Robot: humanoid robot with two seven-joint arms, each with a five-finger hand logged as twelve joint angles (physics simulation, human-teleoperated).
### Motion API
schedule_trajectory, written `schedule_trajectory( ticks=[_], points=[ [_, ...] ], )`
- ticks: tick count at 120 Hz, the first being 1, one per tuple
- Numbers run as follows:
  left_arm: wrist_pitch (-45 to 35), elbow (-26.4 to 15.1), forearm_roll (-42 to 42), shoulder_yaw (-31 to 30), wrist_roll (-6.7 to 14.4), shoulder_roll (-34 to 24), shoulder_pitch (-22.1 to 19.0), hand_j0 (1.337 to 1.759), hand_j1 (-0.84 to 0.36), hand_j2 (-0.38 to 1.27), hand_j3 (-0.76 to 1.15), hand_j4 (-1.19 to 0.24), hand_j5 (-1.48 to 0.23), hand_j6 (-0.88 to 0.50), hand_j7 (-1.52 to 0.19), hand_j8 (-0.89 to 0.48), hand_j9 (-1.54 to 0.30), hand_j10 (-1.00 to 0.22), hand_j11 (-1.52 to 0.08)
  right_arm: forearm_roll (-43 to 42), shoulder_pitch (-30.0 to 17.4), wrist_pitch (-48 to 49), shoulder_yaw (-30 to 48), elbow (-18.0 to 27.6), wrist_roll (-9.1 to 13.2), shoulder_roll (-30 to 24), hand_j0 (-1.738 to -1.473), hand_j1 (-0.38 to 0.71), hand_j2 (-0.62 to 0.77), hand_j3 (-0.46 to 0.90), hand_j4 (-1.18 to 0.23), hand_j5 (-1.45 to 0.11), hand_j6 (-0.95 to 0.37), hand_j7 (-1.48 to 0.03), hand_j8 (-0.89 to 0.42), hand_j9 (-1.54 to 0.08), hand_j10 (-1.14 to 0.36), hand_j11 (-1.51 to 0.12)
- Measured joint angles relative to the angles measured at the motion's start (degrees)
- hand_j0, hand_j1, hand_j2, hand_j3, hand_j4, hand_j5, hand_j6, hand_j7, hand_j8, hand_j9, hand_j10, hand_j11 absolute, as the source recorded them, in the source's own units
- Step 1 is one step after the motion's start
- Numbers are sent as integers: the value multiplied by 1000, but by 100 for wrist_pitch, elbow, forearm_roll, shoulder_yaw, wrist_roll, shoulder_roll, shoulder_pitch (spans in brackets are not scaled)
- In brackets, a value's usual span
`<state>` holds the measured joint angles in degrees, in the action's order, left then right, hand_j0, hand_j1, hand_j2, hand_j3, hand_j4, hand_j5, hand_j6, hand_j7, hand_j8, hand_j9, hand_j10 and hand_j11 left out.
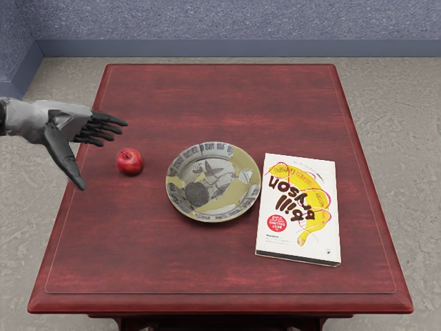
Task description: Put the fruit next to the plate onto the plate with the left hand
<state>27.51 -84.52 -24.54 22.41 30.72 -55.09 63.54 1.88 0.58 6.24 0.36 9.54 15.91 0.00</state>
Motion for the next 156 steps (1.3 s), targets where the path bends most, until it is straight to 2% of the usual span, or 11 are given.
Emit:
schedule_trajectory(
  ticks=[7,16,30,43,63,92,111,156],
  points=[
    [-542,-95,-687,-8,184,344,0,1658,268,15,0,-70,-89,-71,-89,-71,-89,-70,-89,2,3,0,0,9,0,0,-1658,-349,0,0,0,0,0,0,0,0,0,0],
    [-1084,-146,-1482,-19,309,794,-6,1658,267,15,0,-73,-91,-73,-91,-73,-90,-72,-90,3,3,0,-1,15,0,0,-1658,-349,0,0,0,0,0,0,0,0,0,0],
    [-1620,-139,-2503,-45,390,1204,-57,1658,250,18,0,-87,-109,-88,-109,-88,-109,-87,-109,4,3,-4,-1,19,0,0,-1658,-349,0,0,0,0,0,0,0,0,0,0],
    [-2070,-177,-3067,-362,415,1473,-47,1658,236,21,0,-99,-125,-100,-124,-100,-124,-99,-124,5,4,-7,-1,19,0,0,-1658,-349,0,0,0,0,0,0,0,0,0,0],
    [-2534,-370,-3336,-755,426,1656,-153,1658,219,24,0,-114,-143,-115,-143,-115,-143,-113,-143,1,4,-9,-1,20,-7,0,-1658,-349,0,0,0,0,0,0,0,0,0,0],
    [-3307,-397,-3553,-1249,428,1675,-222,1658,196,28,0,-133,-168,-134,-168,-134,-168,-132,-167,-2,8,-9,-1,20,-9,0,-1658,-349,0,0,0,0,0,0,0,0,0,0],
    [-3770,-208,-3715,-1543,428,1789,-245,1658,183,31,0,-144,-182,-145,-182,-145,-182,-143,-182,-3,11,-9,-1,17,-9,0,-1658,-349,0,0,0,0,0,0,0,0,0,0],
    [-4071,194,-3864,-1766,428,2090,-362,1658,102,45,0,-212,-270,-213,-270,-213,-270,-211,-270,-3,31,-9,-1,17,-9,0,-1658,-349,0,0,0,0,0,0,0,0,0,0]
  ],
)
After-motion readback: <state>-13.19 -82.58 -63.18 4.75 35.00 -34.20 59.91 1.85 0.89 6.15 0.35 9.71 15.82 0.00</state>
